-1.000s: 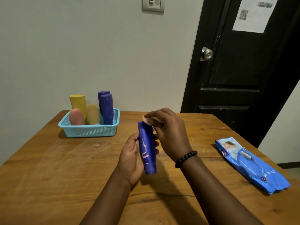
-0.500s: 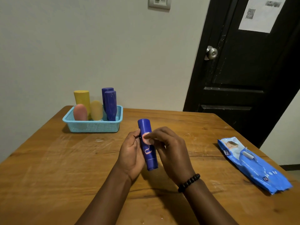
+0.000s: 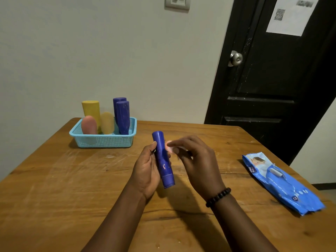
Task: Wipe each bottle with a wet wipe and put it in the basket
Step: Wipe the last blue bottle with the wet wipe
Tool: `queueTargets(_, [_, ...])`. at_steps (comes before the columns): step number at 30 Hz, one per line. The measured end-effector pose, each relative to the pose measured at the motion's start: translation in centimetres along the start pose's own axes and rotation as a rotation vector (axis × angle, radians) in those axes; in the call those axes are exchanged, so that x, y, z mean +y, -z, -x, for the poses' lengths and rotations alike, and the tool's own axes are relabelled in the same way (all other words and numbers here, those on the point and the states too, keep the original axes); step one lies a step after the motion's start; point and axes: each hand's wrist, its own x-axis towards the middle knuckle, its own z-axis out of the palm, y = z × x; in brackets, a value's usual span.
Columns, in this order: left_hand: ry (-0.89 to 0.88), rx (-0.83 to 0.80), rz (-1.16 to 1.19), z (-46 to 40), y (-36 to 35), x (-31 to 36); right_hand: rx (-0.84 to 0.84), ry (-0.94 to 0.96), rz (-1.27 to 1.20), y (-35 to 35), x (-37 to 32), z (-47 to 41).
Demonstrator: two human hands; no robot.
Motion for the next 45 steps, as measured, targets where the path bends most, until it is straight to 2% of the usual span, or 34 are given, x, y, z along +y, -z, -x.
queueTargets(3, [0.013, -0.028, 0.050, 0.2, 0.0, 0.0, -0.080, 0.031, 0.063, -1.2, -0.4, -0.7])
queueTargets(6, [0.020, -0.037, 0.101, 0.2, 0.1, 0.3, -0.093, 0.029, -0.022, -1.7, -0.1, 0.9])
queueTargets(12, [-0.037, 0.023, 0.008, 0.0, 0.4, 0.6, -0.219, -0.058, -0.145, -0.1, 1.5, 4.0])
queueTargets(16, [-0.029, 0.022, 0.053, -0.2, 0.1, 0.6, -0.069, -0.133, -0.269, 1.4, 1.2, 2.9])
queueTargets(23, [-0.028, -0.049, -0.010, -0.2, 0.0, 0.2, 0.079, 0.032, -0.019, 1.2, -0.3, -3.2])
queueTargets(27, [-0.049, -0.112, -0.013, 0.0, -0.3, 0.2, 0.012, 0.084, 0.112, 0.4, -0.6, -5.0])
queueTargets(30, [-0.058, -0.144, 0.005, 0.1, -0.4, 0.2, -0.042, 0.087, 0.109, -0.3, -0.2, -4.1])
queueTargets(39, [-0.134, 0.024, 0.060, -0.4, 0.1, 0.7, -0.203, 0.026, -0.067, -0.9, 1.7, 3.5])
queueTargets(41, [-0.136, 0.028, 0.066, -0.6, 0.3, 0.7, -0.187, 0.001, -0.138, -0.5, 1.9, 3.9])
queueTargets(45, [-0.109, -0.017, 0.036, -0.6, 0.3, 0.5, -0.018, -0.048, -0.206, 0.6, 1.2, 1.9])
